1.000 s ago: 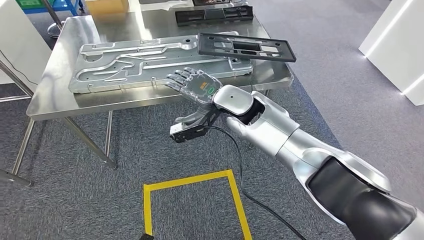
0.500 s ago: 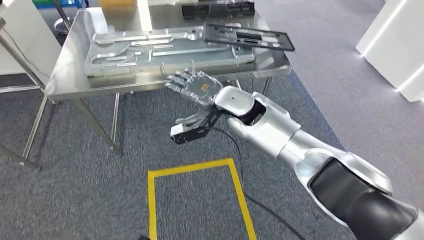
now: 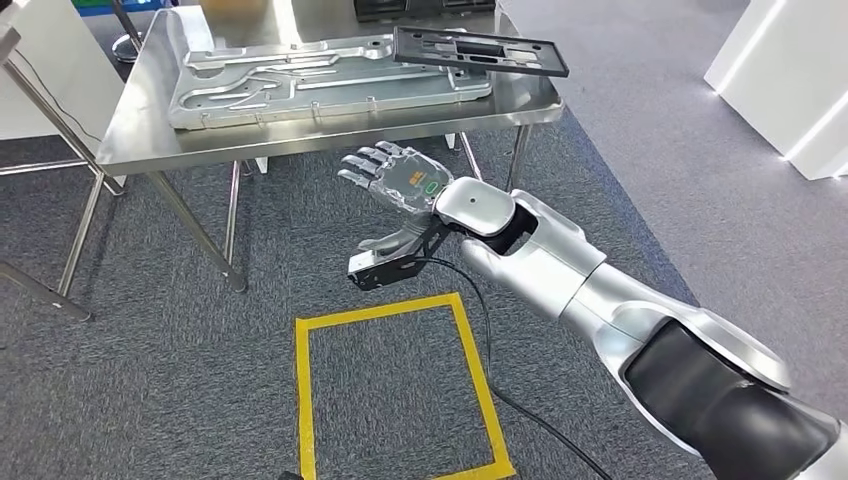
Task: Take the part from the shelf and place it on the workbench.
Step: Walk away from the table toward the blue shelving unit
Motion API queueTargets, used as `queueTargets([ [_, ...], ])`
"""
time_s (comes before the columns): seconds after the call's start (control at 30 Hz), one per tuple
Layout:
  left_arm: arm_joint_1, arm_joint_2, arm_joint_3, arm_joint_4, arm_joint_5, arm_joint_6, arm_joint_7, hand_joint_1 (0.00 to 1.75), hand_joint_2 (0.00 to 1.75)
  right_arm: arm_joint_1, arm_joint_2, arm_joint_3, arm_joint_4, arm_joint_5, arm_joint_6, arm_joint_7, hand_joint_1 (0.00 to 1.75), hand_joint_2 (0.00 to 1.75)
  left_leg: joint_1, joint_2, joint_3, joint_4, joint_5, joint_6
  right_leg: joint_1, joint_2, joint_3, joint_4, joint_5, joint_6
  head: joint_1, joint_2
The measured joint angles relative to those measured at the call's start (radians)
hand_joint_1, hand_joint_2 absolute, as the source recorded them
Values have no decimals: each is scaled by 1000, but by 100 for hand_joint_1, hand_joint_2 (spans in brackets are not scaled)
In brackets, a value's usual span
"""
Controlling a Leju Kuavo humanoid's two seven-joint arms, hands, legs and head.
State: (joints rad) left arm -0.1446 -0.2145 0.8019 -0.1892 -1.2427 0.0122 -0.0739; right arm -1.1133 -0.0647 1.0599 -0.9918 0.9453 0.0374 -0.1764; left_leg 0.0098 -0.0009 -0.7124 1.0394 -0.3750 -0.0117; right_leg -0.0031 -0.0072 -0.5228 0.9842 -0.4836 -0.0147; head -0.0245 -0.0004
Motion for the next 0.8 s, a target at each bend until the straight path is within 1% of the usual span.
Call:
queueTargets([
  [0.03, 0, 0, 0, 0, 0, 0, 0, 0, 0, 0, 0, 0, 0, 0, 0, 0, 0, 0, 2, 0, -17, 48, -52, -3, -1, -2, -14, 0, 14, -7, 0, 0],
  [0.07, 0, 0, 0, 0, 0, 0, 0, 0, 0, 1, 0, 1, 0, 0, 0, 0, 0, 0, 1, 0, -35, 114, -108, -5, 0, -2, -31, 0, 27, -11, 0, 0],
  [0.1, 0, 0, 0, 0, 0, 0, 0, 0, 0, 2, 0, 1, 0, 0, 0, 0, 0, 0, 2, 0, -50, 185, -148, -8, 1, -2, -48, 2, 40, -12, 0, 0],
  [0.13, 0, 0, 0, 0, -1, 0, 0, 0, 0, 3, 0, 1, 0, 0, 0, 0, 0, 0, 2, 0, -55, 244, -164, -10, 3, -2, -66, 4, 54, -12, 0, 0],
  [0.17, 0, 0, 0, 0, 0, 0, 0, 0, 0, 6, 0, 2, 0, 0, 0, 0, 0, 0, 2, 0, -47, 275, -156, -10, 4, -2, -84, 6, 66, -11, 0, 0],
  [0.2, 0, 1, 0, 0, 0, 0, 0, 0, 0, 8, 0, 3, 0, 0, 0, 0, 0, 0, 2, 0, -23, 272, -131, -9, 5, -2, -102, 10, 77, -9, 0, 0],
  [0.23, 0, 1, 0, 0, 0, 0, 0, 0, 0, 9, 0, 3, 0, 0, -1, 0, 0, 0, 1, 0, 20, 233, -106, -5, 6, -2, -118, 14, 87, -8, 0, 0],
  [0.27, -1, 1, 0, -1, 1, 0, 0, 0, 0, 9, 0, 4, 0, 0, -1, 0, 0, 0, 0, 0, 77, 166, -98, 1, 7, -2, -131, 18, 96, -5, 0, 0],
  [0.3, -2, 2, 0, -2, 1, 0, 0, 0, 0, 9, 0, 3, 0, 0, -2, 0, 0, 0, -2, 0, 137, 85, -107, 6, 9, -3, -141, 22, 104, -2, 0, 0],
  [0.33, -2, 2, 0, -2, 1, 0, 0, 0, 0, 9, 0, 3, 0, 0, -3, 0, 0, 0, -5, 0, 182, 20, -122, 11, 10, -3, -148, 24, 112, 2, 0, 0],
  [0.37, -3, 2, 0, -3, 1, 0, 0, 0, 0, 9, 0, 2, 0, 0, -4, 0, 0, 0, -8, -1, 209, -23, -137, 16, 10, -5, -152, 24, 121, 8, 0, 0],
  [0.4, -3, 2, 0, -3, 2, 0, 0, 0, 0, 9, -1, 2, 0, -1, -5, 0, 0, 0, -11, -1, 214, -44, -139, 20, 10, -6, -154, 22, 131, 13, 0, 0],
  [0.43, -2, 2, 0, -3, 2, 0, 0, 0, 0, 9, -1, 3, 0, -1, -5, 0, 0, 0, -9, 0, 208, -46, -130, 26, 9, -5, -157, 20, 137, 19, 0, 0],
  [0.47, -1, 2, 0, -3, 2, 0, 0, 0, 0, 9, -1, 3, 0, -1, -5, 0, 0, 0, -7, 1, 201, -50, -119, 33, 8, -3, -164, 25, 129, 25, 0, 0],
  [0.5, -1, 2, 0, -3, 3, 1, 0, 0, 0, 9, -1, 3, 0, -1, -5, 1, 0, 0, -5, 3, 191, -54, -108, 40, 6, -1, -176, 45, 102, 32, 0, 0],
  [0.53, -2, 2, 0, -3, 3, 2, 1, 0, 0, 9, -2, 3, 1, -1, -6, 2, 0, 0, -2, 5, 181, -57, -96, 46, 4, 2, -193, 86, 59, 39, 0, 0],
  [0.57, -2, 2, 0, -3, 4, 2, 3, 0, 0, 9, -2, 3, 1, -2, -6, 3, 0, 0, -2, 5, 168, -58, -86, 49, 1, 4, -214, 145, 11, 46, 0, 0],
  [0.6, -2, 2, 0, -3, 5, 3, 6, 0, 0, 10, -3, 4, 2, -3, -6, 4, 0, 0, -2, 6, 156, -57, -77, 51, -3, 4, -234, 213, -28, 51, 0, 0],
  [0.63, -1, 2, 0, -3, 6, 4, 8, 0, 0, 11, -3, 4, 2, -4, -6, 4, 0, 0, -1, 6, 144, -57, -67, 49, -6, 4, -248, 274, -46, 56, 0, 0],
  [0.67, -1, 2, 0, -3, 5, 5, 9, 0, 0, 13, -4, 4, 3, -6, -6, 4, 0, 0, -1, 6, 132, -55, -59, 47, -10, 4, -249, 309, -40, 60, 0, 0],
  [0.7, 0, 2, 0, -3, 4, 8, 9, 0, 0, 15, -4, 5, 4, -10, -8, 4, 0, 0, 0, 7, 120, -53, -51, 45, -13, 4, -233, 309, -19, 63, 0, 0],
  [0.73, 0, 1, 0, -3, 2, 11, 8, 0, 0, 16, -4, 5, 4, -14, -12, 5, 0, 0, 1, 7, 109, -51, -44, 42, -16, 4, -197, 272, 7, 65, 0, 0],
  [0.77, -1, 1, 0, -3, 1, 14, 8, 0, 0, 16, -4, 4, 5, -18, -18, 5, 0, 0, 1, 6, 101, -49, -39, 38, -18, 3, -146, 207, 24, 64, 0, 0],
  [0.8, -1, 0, 0, -3, 1, 18, 7, 0, 0, 16, -4, 2, 5, -22, -25, 5, 0, 0, 1, 6, 94, -46, -34, 34, -17, 4, -94, 134, 26, 61, 0, 0],
])
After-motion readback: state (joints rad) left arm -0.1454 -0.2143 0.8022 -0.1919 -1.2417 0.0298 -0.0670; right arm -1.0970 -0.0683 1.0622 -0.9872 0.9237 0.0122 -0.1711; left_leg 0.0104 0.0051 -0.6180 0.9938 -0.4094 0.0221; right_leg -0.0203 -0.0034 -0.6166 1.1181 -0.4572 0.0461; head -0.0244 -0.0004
